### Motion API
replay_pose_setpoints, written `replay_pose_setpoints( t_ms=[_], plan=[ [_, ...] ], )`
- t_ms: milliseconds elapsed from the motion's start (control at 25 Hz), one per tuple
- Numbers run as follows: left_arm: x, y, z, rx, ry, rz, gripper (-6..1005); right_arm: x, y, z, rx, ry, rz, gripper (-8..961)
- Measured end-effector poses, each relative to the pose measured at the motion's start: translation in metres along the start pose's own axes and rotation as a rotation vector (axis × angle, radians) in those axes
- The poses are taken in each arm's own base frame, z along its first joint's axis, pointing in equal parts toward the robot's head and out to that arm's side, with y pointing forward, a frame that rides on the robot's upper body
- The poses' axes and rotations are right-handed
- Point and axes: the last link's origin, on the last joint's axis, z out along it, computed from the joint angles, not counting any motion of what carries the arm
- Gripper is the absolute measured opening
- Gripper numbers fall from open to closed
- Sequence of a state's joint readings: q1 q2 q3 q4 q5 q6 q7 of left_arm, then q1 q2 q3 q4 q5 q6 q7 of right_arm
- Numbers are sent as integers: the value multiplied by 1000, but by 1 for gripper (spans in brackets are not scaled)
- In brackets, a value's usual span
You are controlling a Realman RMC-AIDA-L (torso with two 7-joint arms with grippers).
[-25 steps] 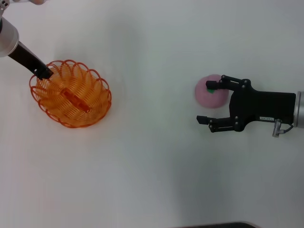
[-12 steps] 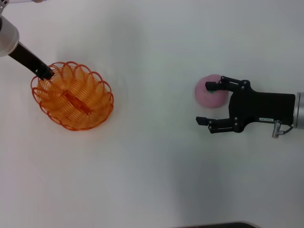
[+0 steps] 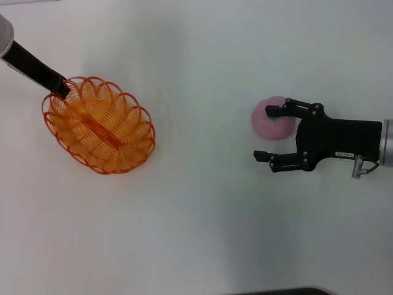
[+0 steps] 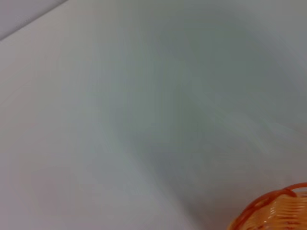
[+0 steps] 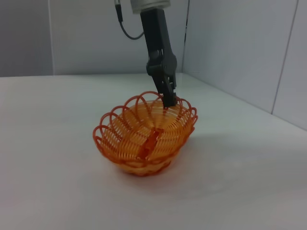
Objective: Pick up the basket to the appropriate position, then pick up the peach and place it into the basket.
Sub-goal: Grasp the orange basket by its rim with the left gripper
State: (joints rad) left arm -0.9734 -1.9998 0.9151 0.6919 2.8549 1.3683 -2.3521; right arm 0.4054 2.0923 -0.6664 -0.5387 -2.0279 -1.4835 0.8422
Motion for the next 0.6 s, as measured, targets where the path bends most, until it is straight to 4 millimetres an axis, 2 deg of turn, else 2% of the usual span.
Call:
replay_pose_setpoints(
  t_ms=[600],
  plan=[
    [0,-3,-16,-71,-23,-137,69,-1,0,1,-6,-2,-4,953]
  ],
)
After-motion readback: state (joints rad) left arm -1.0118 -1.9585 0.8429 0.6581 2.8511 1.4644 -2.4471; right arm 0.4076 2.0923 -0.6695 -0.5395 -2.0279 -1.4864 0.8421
